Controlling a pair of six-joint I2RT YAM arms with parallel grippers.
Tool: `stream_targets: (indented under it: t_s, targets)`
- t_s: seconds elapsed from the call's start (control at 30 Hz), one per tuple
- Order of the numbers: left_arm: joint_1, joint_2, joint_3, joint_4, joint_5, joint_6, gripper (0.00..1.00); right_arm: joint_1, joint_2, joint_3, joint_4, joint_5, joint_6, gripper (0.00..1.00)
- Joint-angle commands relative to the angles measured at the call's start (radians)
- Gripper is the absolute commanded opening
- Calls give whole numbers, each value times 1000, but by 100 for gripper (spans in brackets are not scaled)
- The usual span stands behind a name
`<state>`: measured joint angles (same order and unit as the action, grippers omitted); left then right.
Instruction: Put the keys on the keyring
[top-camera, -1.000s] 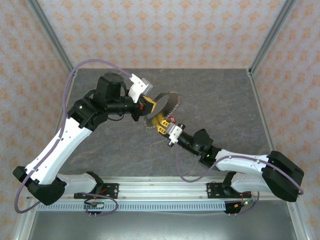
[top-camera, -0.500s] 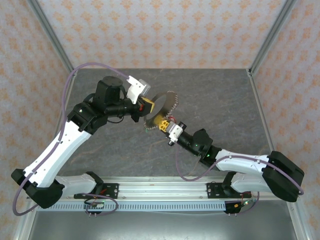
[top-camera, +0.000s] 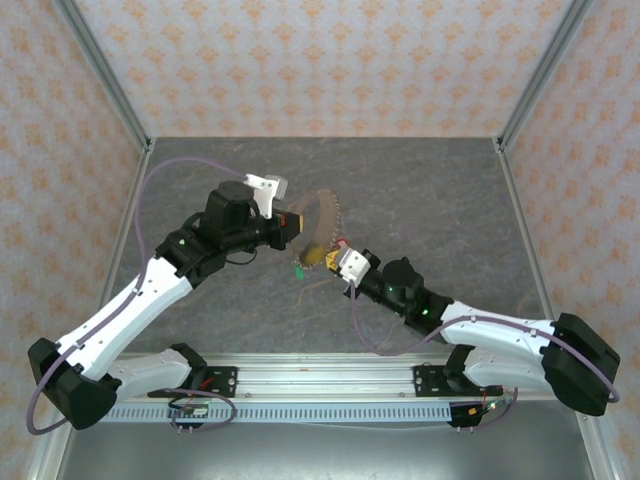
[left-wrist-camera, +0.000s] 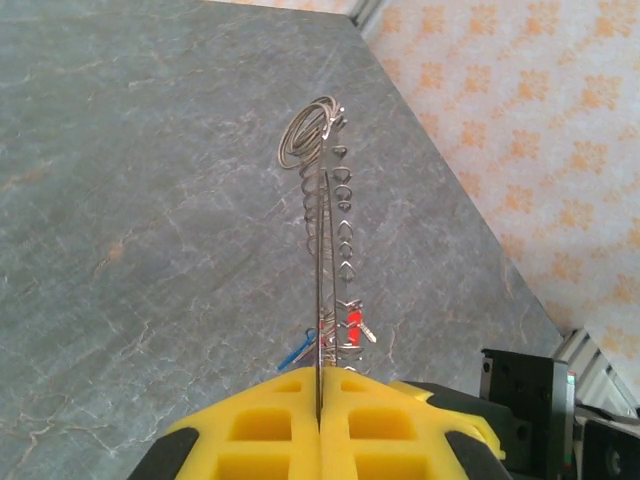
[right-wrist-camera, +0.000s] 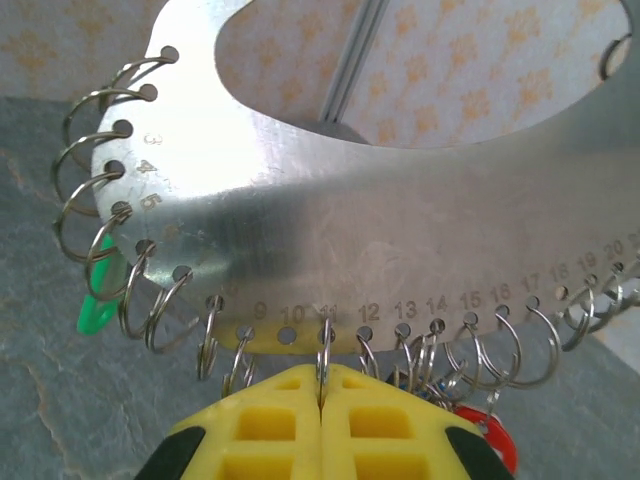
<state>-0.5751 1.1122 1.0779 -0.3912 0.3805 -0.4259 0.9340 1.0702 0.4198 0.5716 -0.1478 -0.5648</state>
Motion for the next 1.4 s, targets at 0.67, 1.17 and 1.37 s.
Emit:
stream_targets:
  t_s: [0.67,1.17,1.37]
  targets:
    - [-16,99,-596,509,-118,-421,21,-100,235,-74,-27,-327,176,0]
    - [-37,-114,-590,296,-311,-259,51,-154,237,-109,265,-385,229,0]
    - [-37,-99,-502,282,-242,-134,48,-158,241,-93,301,-411,236,0]
